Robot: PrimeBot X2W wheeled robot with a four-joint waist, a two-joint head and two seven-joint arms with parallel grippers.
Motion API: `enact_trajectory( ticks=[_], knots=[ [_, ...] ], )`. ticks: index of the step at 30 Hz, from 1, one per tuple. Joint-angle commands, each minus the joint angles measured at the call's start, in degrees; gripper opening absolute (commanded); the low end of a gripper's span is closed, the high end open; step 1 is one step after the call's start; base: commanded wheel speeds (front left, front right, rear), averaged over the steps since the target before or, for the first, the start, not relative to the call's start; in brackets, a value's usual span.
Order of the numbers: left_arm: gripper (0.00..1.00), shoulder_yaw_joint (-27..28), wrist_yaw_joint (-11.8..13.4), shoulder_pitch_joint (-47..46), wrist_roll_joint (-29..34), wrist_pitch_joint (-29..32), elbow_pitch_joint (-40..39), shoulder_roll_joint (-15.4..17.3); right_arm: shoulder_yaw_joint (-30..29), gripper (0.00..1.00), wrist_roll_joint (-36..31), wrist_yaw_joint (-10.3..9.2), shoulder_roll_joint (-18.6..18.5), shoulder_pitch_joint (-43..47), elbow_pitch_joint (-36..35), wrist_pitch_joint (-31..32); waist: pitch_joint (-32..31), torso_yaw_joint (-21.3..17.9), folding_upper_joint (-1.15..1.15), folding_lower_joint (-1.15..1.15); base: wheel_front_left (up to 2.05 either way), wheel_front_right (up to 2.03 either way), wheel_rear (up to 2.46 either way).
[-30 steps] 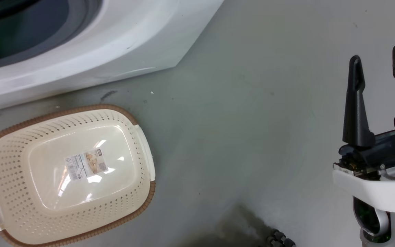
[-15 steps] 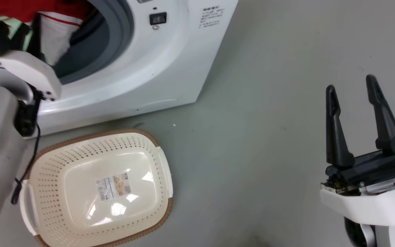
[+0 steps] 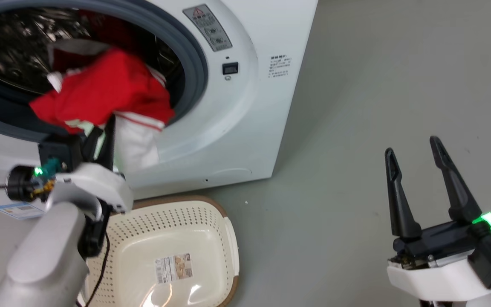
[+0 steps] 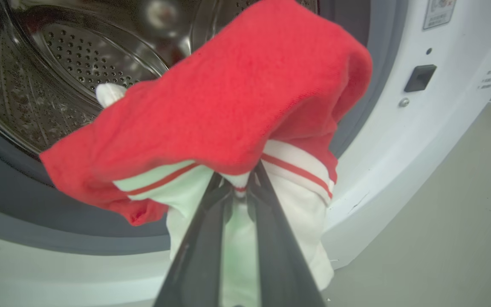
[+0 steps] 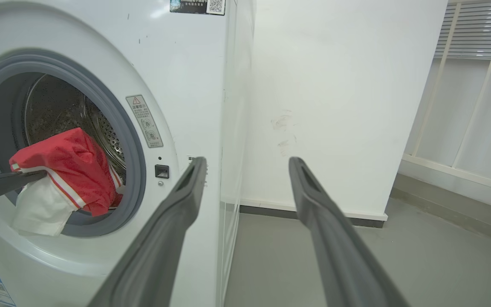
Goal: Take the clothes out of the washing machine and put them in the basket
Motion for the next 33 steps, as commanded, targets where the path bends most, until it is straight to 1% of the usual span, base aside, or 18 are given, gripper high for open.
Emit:
enact_trajectory(
  ticks=[1,6,11,14,17,22,26,33],
  knots=[
    [0.0,0.6,0.4,1.6,0.6,-0.4,-0.7,-0.4,0.0,1.0,-0.6,-0.02,0.0,1.1,0.2,-0.1,-2.8,1.4,0.0,0.01,0.0,0.0,0.0],
    [0.0,2.8,0.7,9.2,2.7,-0.4,-3.5,-2.3,0.1,1.0,-1.4,-0.02,0.0,4.0,0.8,-0.1,-6.8,2.5,0.0,0.01,0.0,0.0,0.0],
    [0.0,5.0,0.5,15.5,4.3,-0.4,-5.3,-3.7,-0.1,1.0,-1.9,-0.02,0.0,6.1,1.3,-0.1,-9.7,3.5,0.0,0.01,0.0,0.0,0.0],
    [0.0,5.5,0.3,19.0,5.1,-0.4,-6.5,-4.4,-0.4,1.0,-2.0,-0.02,0.0,7.1,1.4,-0.1,-11.1,4.0,0.0,0.01,0.0,0.0,0.0],
    [0.0,5.5,-0.1,21.8,5.6,-0.4,-7.0,-4.6,-0.5,1.0,-2.1,-0.02,0.0,8.0,1.4,-0.1,-11.8,4.3,0.0,0.01,0.0,0.0,0.0],
    [0.0,4.7,-1.2,24.1,5.4,-0.4,-5.1,-4.5,0.2,1.0,-1.8,-0.02,0.0,7.2,1.1,-0.1,-10.8,3.5,0.0,0.01,0.0,0.0,0.0],
    [0.0,4.8,-2.2,23.5,5.1,-0.4,-2.4,-4.8,0.8,1.0,-1.9,-0.02,0.0,5.9,0.7,-0.1,-8.8,1.9,0.0,0.01,0.0,0.0,0.0],
    [0.0,4.8,-4.7,21.1,4.8,-0.4,4.5,-6.3,0.6,1.0,-1.5,-0.02,0.0,3.7,0.0,-0.1,-4.7,-0.9,0.0,0.01,0.0,0.0,0.0]
  ],
)
